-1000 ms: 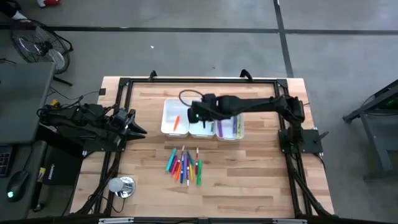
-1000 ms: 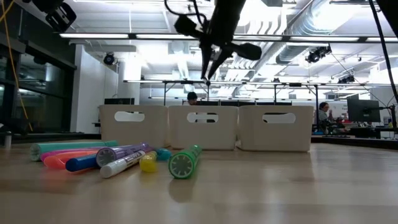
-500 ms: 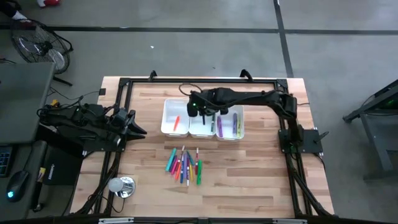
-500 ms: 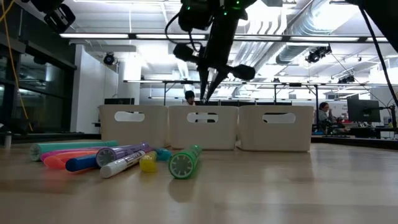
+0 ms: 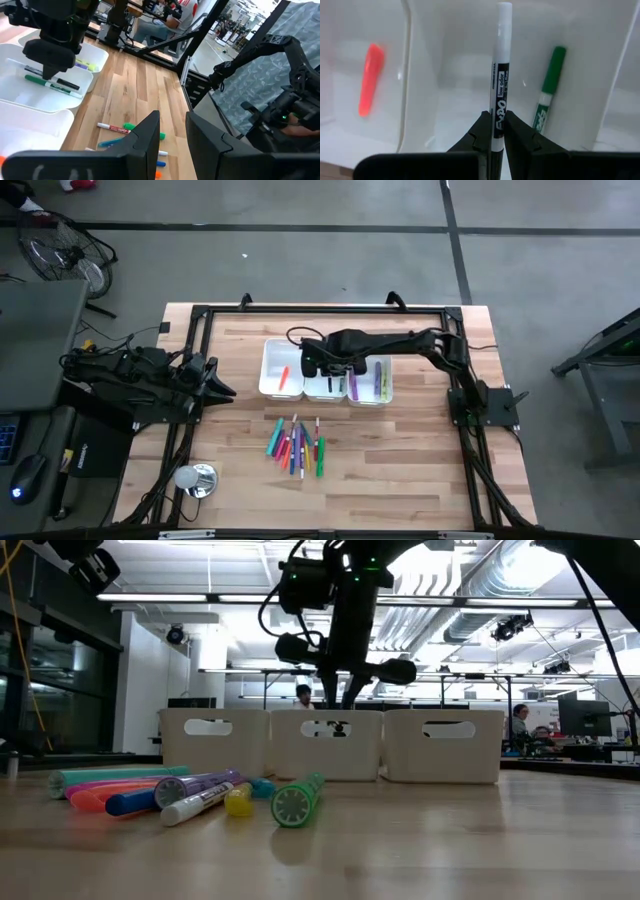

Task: Pick & Place Markers
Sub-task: Put the black marker into the middle white bin, then put the green highlighter into the right white bin

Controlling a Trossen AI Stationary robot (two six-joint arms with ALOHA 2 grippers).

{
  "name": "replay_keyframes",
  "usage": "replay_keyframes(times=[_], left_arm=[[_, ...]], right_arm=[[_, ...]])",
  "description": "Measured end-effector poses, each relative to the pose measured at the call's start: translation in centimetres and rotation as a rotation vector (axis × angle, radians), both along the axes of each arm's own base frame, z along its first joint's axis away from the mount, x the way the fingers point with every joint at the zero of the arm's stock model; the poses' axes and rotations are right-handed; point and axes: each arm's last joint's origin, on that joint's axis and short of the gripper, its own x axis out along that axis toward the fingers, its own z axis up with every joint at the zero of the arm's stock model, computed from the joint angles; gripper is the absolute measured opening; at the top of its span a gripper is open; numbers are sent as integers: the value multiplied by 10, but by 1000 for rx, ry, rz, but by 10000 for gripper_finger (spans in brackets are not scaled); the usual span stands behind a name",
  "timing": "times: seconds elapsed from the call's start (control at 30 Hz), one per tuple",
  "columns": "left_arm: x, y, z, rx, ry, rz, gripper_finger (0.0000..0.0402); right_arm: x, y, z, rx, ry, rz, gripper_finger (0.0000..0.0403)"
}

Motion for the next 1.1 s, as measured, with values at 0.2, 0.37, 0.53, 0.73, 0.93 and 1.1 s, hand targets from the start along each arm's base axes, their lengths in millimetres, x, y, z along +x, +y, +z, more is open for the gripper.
replay_keyframes(times=[0.2,0.37,0.53,0.73,0.93,1.1], left_arm=[[0,0,0,-1,1,0,92],[0,0,-1,0,10,0,92],[0,0,-1,1,15,0,92],[0,0,-1,0,15,0,92],[0,0,-1,-2,16,-1,92],[0,-1,-1,-6,17,-21,92]], right_arm=[[0,4,0,-3,8,0,45],[-1,9,0,5,20,1,61],[0,14,0,-2,21,3,68],[0,14,1,20,8,13,93],[0,20,8,10,-19,20,127],[1,30,12,11,-40,45,148]])
